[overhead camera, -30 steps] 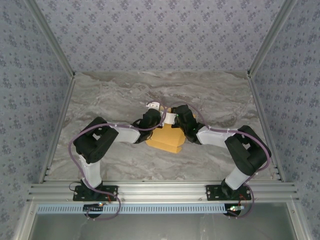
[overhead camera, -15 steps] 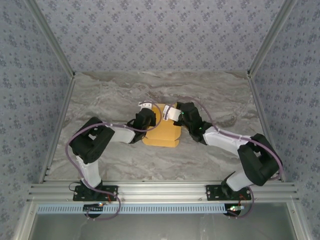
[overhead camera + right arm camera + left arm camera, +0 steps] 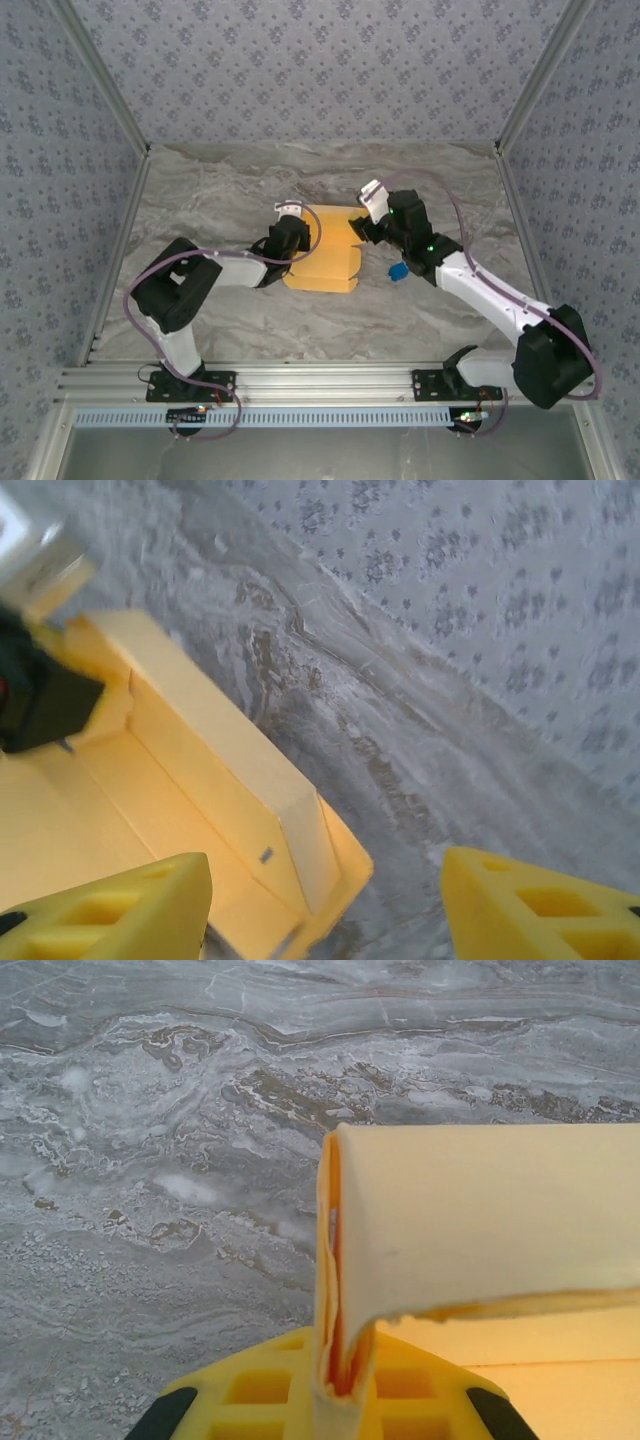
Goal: Fold the paper box
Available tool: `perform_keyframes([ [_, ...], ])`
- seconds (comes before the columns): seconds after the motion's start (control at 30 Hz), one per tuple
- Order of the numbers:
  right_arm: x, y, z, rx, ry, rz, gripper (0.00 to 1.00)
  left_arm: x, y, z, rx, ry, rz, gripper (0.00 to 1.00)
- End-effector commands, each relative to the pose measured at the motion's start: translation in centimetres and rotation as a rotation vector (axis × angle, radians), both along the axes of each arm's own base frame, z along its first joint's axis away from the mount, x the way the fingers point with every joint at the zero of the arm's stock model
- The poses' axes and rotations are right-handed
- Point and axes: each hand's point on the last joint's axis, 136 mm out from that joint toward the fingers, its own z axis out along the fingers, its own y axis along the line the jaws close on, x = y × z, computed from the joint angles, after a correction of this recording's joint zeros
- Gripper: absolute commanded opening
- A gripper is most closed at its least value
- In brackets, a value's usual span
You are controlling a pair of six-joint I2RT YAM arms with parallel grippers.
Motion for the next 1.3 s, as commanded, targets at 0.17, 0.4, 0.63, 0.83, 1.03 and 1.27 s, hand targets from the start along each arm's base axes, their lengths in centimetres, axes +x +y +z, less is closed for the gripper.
perform_keyframes([
  [0.17,1.1,2.5,-2.5,0.209,0.403,-0.155,0.7,-0.1,0.4,1.4,0.001,-0.027,0.01,0.04],
  [0.4,2.5,3.4,-4.2,0.233,0.493,-0.204,0.67,0.0,0.4,1.7,0.001,-0.033,0.014,0.04],
  [0.63,3.2,3.2,-6.5,0.261,0.552,-0.283,0.66,-0.1,0.5,1.9,-0.002,-0.039,0.013,0.04],
  [0.83,3.3,4.3,-6.9,0.377,0.595,-0.281,0.64,-0.1,0.5,1.9,-0.006,-0.04,0.014,0.05],
  [1.03,3.6,4.7,-7.6,0.536,0.656,-0.299,0.57,-0.2,0.5,1.9,-0.007,-0.039,0.012,0.05],
  [1.27,3.5,4.1,-7.8,0.497,0.646,-0.36,0.57,-0.2,0.4,1.9,-0.01,-0.041,0.012,0.05],
])
